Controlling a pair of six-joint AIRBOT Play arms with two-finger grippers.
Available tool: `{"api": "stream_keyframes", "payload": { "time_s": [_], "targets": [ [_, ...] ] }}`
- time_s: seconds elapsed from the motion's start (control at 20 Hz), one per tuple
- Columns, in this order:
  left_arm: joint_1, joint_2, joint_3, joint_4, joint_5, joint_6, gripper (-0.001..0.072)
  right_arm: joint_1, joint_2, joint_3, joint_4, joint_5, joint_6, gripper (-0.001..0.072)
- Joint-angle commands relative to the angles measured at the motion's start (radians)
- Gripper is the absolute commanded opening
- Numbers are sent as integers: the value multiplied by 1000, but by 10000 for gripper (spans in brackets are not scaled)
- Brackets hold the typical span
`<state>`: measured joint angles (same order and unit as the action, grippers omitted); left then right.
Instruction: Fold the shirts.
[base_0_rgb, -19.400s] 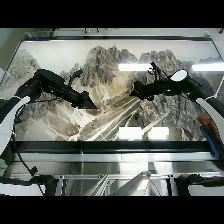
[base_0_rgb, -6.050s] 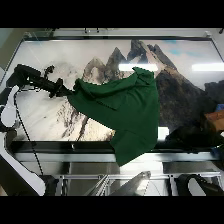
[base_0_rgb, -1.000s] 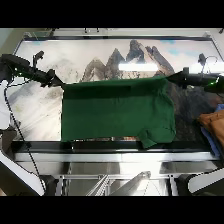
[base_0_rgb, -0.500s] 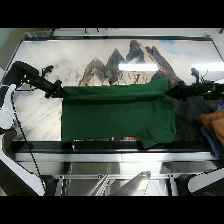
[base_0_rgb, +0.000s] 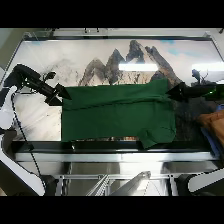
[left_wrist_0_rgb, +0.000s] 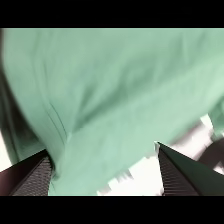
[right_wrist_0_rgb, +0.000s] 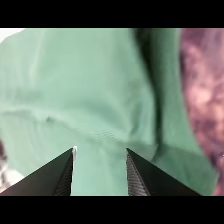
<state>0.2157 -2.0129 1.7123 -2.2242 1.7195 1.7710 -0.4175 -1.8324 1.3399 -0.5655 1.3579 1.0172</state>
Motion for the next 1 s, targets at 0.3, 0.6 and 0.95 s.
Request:
{"api": "stream_keyframes", "payload": {
  "time_s": [0.3, 0.6, 0.95],
  "targets": [
    [75, 316, -327, 237, -13, -72, 699, -138, 127, -2, 1, 143, 23, 367],
    [202, 375, -691, 90, -150, 73, 695, -131, 130, -2, 8, 179, 18, 367],
    [142, 297, -797, 3, -223, 120, 644, -131, 135, -2, 178, 196, -27, 366]
  ]
}}
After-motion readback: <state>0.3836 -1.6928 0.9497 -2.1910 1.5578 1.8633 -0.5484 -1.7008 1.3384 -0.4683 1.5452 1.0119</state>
